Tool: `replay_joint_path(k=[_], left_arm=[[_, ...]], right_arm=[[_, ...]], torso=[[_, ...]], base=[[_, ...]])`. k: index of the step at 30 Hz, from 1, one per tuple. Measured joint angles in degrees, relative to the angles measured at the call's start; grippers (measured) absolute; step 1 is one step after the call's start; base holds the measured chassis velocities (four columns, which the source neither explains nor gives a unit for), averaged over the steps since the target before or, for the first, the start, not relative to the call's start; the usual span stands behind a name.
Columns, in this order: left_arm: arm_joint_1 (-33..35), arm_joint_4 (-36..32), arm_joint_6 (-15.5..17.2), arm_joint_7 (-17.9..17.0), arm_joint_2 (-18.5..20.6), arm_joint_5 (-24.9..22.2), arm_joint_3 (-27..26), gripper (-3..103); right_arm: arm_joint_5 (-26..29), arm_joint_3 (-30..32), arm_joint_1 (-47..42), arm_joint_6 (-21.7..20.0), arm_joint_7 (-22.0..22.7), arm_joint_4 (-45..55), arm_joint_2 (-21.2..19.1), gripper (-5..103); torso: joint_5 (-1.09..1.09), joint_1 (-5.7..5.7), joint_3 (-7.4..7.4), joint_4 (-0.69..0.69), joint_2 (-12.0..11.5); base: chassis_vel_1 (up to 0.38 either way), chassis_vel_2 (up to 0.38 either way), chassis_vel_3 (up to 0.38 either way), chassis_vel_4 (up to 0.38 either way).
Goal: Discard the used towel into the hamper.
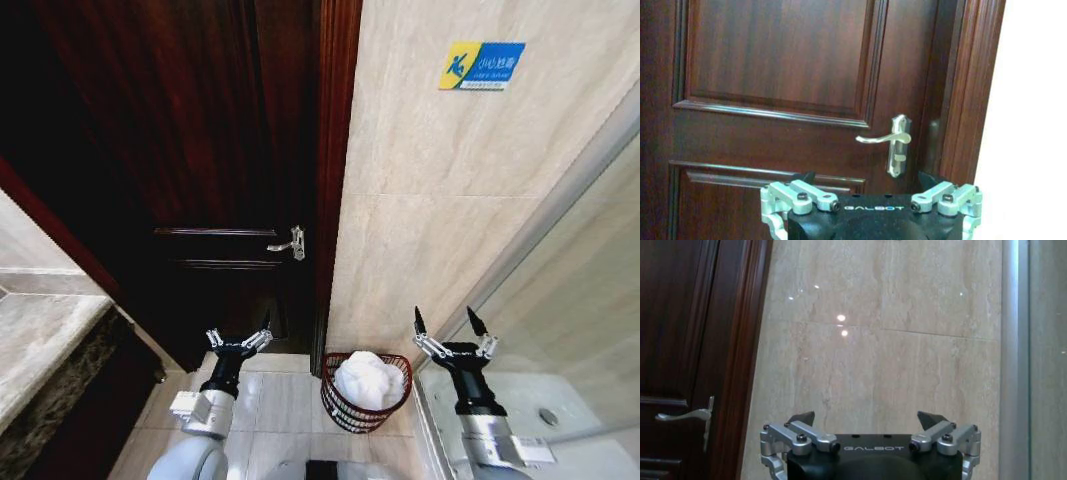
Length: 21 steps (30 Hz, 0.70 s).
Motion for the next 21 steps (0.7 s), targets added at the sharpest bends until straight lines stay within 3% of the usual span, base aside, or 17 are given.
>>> replay_joint_path(k=[12,21], left_arm=[[0.0,0.0,0.0,0.0,0.0,0.0,0.0,100],[0.0,0.0,0.0,0.0,0.0,0.0,0.0,100]], right_arm=[[0.0,0.0,0.0,0.0,0.0,0.0,0.0,100],[0.0,0.01,0.0,0.0,0.0,0.0,0.0,100]], torso=[[0.0,0.01,0.0,0.0,-0.01],[0.01,0.0,0.0,0.0,0.0]], base=[[0.004,-0.002,-0.005,0.004],[0.125,-0.116,-0.133,0.143]])
